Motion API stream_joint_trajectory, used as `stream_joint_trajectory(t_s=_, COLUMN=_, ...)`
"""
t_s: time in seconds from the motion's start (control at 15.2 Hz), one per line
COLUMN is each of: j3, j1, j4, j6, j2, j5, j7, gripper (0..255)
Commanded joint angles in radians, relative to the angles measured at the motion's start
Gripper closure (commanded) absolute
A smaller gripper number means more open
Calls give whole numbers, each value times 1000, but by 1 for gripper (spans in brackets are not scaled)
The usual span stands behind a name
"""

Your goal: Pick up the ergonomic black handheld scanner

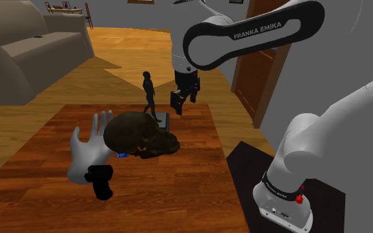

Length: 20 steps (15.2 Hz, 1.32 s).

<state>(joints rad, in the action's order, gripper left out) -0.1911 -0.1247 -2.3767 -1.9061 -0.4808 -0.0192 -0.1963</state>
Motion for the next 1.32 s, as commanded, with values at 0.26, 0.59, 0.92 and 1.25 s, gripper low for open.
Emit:
stream_joint_trajectory(t_s=0.26, j3=-72, j1=-45, j4=78, j6=-96, j2=180, j5=17, j7=-29, gripper=0)
stream_joint_trajectory(t_s=0.59, j3=-128, j1=-80, j4=165, j6=-154, j2=330, j5=8, j7=-55, gripper=0)
stream_joint_trajectory(t_s=0.92, j3=-178, j1=-118, j4=271, j6=-194, j2=483, j5=-22, j7=-86, gripper=0)
stream_joint_trajectory(t_s=1.25, j3=-216, j1=-167, j4=395, j6=-215, j2=640, j5=-70, j7=-119, gripper=0)
